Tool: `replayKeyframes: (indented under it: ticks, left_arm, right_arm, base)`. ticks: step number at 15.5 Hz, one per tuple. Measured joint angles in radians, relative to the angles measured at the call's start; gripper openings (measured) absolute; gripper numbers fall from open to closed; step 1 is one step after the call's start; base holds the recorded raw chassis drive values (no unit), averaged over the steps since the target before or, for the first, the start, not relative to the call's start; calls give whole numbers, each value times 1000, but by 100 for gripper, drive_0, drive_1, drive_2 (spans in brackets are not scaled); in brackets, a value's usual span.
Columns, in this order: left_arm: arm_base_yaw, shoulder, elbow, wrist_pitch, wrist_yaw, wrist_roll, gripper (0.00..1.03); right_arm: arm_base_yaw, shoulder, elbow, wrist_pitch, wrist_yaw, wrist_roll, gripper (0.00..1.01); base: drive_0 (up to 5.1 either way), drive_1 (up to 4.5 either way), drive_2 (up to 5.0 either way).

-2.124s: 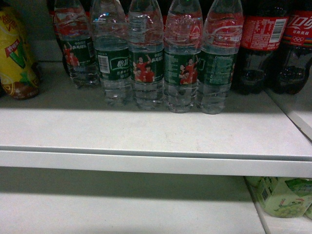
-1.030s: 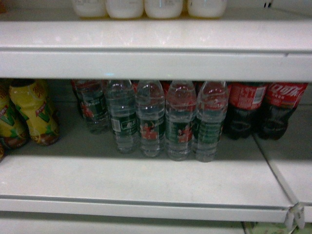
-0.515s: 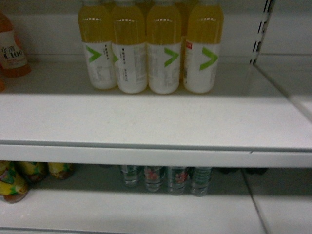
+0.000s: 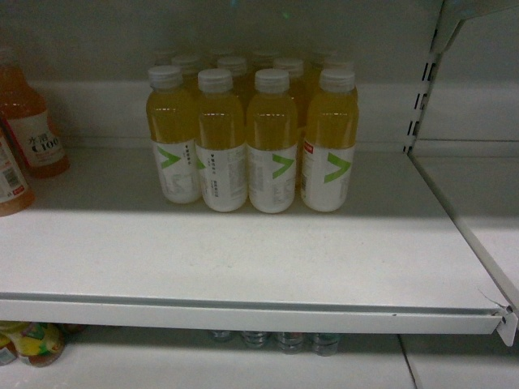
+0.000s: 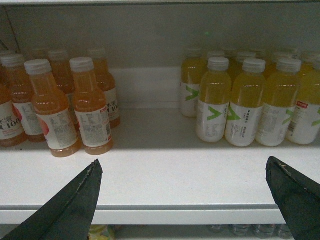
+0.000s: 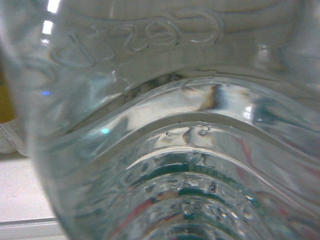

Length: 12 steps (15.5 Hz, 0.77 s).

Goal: Move water from second to third shelf

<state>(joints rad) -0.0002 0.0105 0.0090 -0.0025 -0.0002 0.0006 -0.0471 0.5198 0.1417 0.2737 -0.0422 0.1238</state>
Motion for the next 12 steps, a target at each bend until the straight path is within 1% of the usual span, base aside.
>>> replayKeyframes:
  ticks: [8, 10, 11, 12]
  left_arm:
    - [0, 0, 0, 0, 0, 0, 98]
    - [0, 0, 0, 0, 2, 0, 98]
    - [0, 0, 0, 0, 1, 0, 98]
    - [0, 0, 0, -2, 1, 0, 98]
  right_arm:
    - [0, 0, 0, -1, 0, 0, 41]
    - [0, -1, 0, 0, 2, 0, 41]
    - [-5, 0, -1, -5, 12, 0, 41]
    - [-5, 0, -1, 2, 9, 0, 41]
  base:
    - [0, 0, 0]
    - [-485, 244, 244]
    - [-483, 262, 262]
    - [-479, 267, 267]
